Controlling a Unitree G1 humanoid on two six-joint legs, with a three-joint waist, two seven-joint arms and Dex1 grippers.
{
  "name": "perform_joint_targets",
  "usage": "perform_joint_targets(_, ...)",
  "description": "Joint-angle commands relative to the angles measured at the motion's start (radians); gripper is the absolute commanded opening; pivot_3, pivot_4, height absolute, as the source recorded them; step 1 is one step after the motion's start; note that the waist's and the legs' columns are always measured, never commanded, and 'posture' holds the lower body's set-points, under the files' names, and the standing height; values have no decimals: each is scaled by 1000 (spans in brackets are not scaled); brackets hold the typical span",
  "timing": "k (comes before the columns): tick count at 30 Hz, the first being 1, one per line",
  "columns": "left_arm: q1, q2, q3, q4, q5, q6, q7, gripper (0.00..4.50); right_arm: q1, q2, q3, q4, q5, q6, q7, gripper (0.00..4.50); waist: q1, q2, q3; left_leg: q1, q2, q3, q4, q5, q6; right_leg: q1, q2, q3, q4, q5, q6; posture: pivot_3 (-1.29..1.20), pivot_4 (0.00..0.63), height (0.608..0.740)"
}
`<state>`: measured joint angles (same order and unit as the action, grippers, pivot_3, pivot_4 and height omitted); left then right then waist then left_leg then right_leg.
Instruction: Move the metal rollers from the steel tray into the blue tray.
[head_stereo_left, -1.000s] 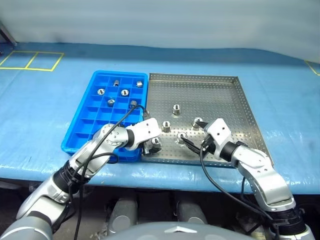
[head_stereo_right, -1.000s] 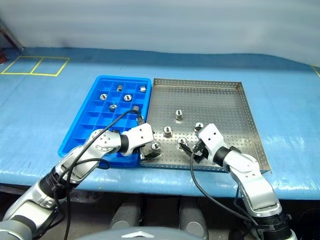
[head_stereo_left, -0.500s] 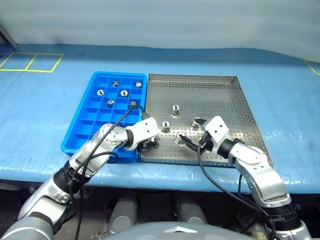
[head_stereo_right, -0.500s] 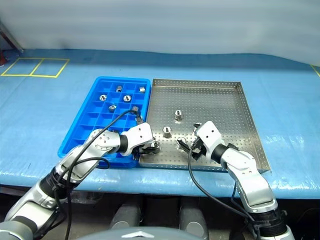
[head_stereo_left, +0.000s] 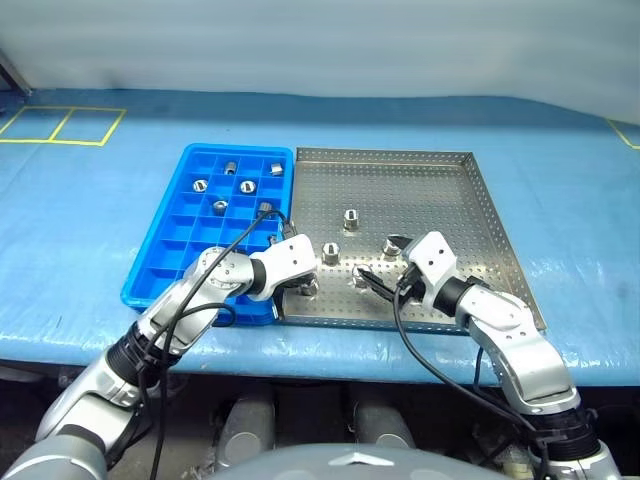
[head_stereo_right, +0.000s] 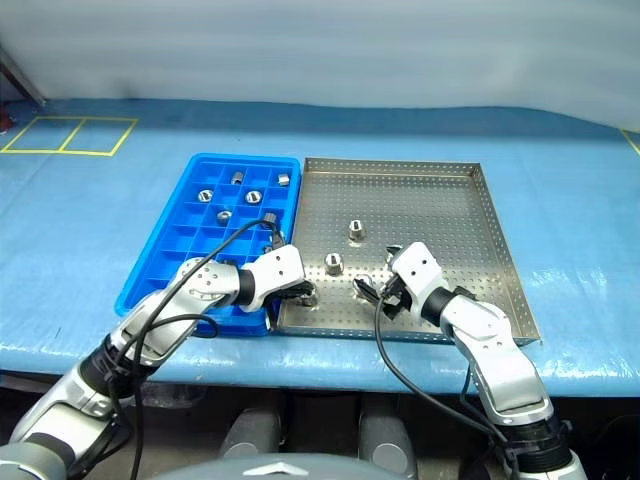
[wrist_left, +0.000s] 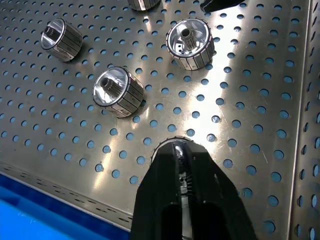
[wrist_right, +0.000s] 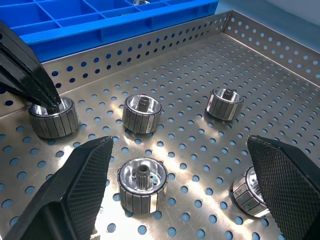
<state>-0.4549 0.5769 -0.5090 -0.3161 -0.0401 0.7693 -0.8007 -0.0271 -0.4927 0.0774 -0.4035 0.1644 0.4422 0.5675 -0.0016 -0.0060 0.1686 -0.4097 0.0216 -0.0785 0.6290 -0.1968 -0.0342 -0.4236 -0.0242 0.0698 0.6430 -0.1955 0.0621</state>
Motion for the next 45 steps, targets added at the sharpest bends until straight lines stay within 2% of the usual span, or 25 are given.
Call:
perform_joint_targets(1,27,2,-23,27,16,16,1,27,-16,5,-6,-8,-1,-29,-4,4500,0,0,0,0,0,0,0,0,0,0,0,0,0,0,0,130,150,740)
perform_joint_targets(10,25,-10,29,-6,-23,-39,-26,27,-28,9,-3,2,-4,-27,-2,4500,1,0,0,-1,0,0,0,0,0,-1,0,0,0,0,0,136,150,740)
perform_joint_targets(11,21,6,14,-7,-4,-49,-34,188,-28,10,-2,3,-5,-28,-3,4500,2,-1,0,-1,0,0,0,0,0,-1,0,0,0,0,0,136,150,740)
perform_joint_targets(13,18,31,-11,-2,28,-66,-42,590,-28,11,0,4,-6,-29,-4,4500,1,-1,1,-2,0,0,0,0,0,-2,0,0,0,0,0,136,150,740)
perform_joint_targets(16,15,42,-23,4,44,-72,-50,1493,-30,13,1,4,-8,-30,-5,4500,0,-1,1,-2,0,0,-1,0,0,-2,0,0,0,0,0,138,150,740)
perform_joint_targets(22,-28,60,-64,9,115,-79,-69,3501,-34,18,6,5,-13,-31,-5,4500,0,-1,1,-1,0,0,-1,0,0,-1,0,0,0,0,0,143,150,740)
perform_joint_targets(30,-115,79,-156,86,231,-162,-130,3501,-32,27,14,4,-19,-33,-10,4500,3,-1,1,-2,0,0,0,0,0,-2,0,0,0,0,0,139,150,740)
perform_joint_targets(40,-158,25,-178,176,288,-215,-174,3501,-12,36,10,-3,-23,-47,-25,4500,2,-1,1,-1,0,0,0,2,4,-1,0,0,1,0,0,123,150,740)
perform_joint_targets(45,-152,7,-170,189,300,-222,-189,1934,-14,33,7,-3,-21,-48,-28,4500,3,-1,0,-1,0,0,0,4,6,-1,0,0,1,0,0,124,150,740)
